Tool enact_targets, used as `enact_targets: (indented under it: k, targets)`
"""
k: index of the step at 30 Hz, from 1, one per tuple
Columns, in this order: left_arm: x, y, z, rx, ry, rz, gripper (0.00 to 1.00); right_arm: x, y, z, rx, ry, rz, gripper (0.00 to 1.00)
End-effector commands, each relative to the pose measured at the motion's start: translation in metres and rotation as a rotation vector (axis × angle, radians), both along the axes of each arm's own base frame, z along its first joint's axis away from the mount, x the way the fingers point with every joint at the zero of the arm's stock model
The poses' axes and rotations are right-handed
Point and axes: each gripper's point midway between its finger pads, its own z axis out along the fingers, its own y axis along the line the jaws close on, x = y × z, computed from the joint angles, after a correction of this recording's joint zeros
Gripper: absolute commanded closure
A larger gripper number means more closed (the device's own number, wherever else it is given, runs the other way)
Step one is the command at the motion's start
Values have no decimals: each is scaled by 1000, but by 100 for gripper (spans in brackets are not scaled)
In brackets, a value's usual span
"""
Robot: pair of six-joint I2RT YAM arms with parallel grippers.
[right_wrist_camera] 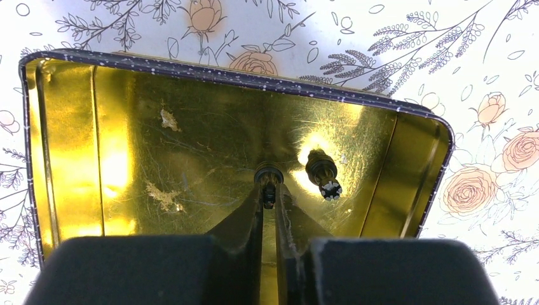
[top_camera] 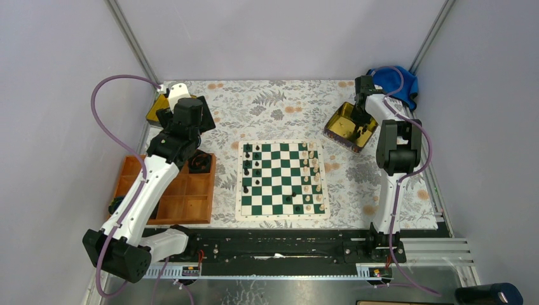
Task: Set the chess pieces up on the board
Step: Pick up the chess piece from the storage box, then place the chess piece on the chessboard.
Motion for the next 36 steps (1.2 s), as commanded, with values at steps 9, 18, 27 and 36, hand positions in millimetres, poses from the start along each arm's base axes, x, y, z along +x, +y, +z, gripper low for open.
enact_targets:
  k: [9,18,27,36]
  targets:
    - [4,1,12,-7,-44,0,1,5,-2,46,-3,-89,14,100]
    - [1,-3,11,-31,-53,-18,1,-16,59,96,16,-156,188,100]
    - [-2,-6,13,-49,-66,-30,1,-99,205,120,45,-146,598,100]
    - [-5,-3,16,-44,-78,-27,1,-212,330,117,98,-99,1016,100]
